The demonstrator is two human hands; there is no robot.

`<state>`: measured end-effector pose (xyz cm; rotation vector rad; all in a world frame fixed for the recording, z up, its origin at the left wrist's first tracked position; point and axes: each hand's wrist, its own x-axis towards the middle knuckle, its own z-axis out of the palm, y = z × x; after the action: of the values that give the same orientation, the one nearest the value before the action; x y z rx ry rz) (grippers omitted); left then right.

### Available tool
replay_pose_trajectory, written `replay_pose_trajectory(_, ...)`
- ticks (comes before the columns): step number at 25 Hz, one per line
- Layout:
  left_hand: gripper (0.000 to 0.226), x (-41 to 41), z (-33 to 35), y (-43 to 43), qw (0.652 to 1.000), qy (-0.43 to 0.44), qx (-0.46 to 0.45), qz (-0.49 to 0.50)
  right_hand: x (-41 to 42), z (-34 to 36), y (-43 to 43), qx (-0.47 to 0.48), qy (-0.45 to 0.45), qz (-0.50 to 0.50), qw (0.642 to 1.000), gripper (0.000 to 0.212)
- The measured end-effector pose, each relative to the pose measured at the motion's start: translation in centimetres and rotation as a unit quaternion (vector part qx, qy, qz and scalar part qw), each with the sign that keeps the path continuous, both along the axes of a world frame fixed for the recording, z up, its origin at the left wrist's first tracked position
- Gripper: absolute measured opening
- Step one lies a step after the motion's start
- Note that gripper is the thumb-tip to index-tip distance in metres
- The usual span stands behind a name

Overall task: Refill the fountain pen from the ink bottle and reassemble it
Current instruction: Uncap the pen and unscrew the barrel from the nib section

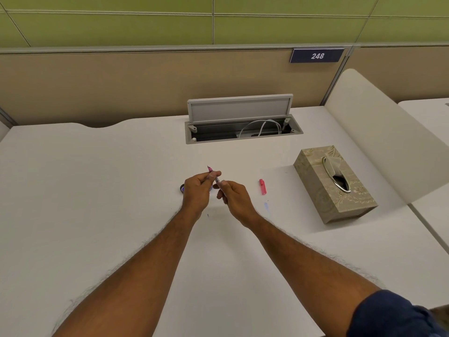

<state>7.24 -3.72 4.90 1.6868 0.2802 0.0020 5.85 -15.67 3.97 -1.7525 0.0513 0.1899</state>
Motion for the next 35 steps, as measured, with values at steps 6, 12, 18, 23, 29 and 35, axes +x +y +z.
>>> replay_pose_trajectory(6, 0.029, -0.3, 0.0, -0.1, 0.999, 0.003, 0.021, 0.027, -0.3, -0.6, 0.2, 0.015, -0.030, -0.046, 0.998, 0.015)
replay_pose_trajectory(12, 0.033, -0.4, 0.7, -0.8, 0.995, 0.007, 0.038, 0.092, -0.5, -0.8, 0.5, -0.040, -0.064, -0.024, 0.997, 0.027)
replay_pose_trajectory(18, 0.030, -0.3, 1.1, -0.5, 0.991, 0.014, 0.023, 0.127, -0.7, -0.9, 0.1, -0.025, -0.037, -0.025, 0.999, 0.011)
replay_pose_trajectory(23, 0.035, 0.0, 1.5, 0.1, 0.987, 0.028, 0.030, 0.153, -1.3, -2.5, -1.1, -0.103, -0.010, -0.023, 0.994, 0.017)
replay_pose_trajectory(29, 0.036, -0.1, 1.2, 0.6, 0.987, 0.039, 0.028, 0.157, -1.9, -4.4, -3.6, -0.148, 0.000, -0.030, 0.989, 0.010)
replay_pose_trajectory(35, 0.031, -0.5, 0.4, 0.5, 0.992, 0.020, 0.023, 0.120, -0.5, -6.0, -5.8, -0.365, -0.028, -0.101, 0.925, 0.015)
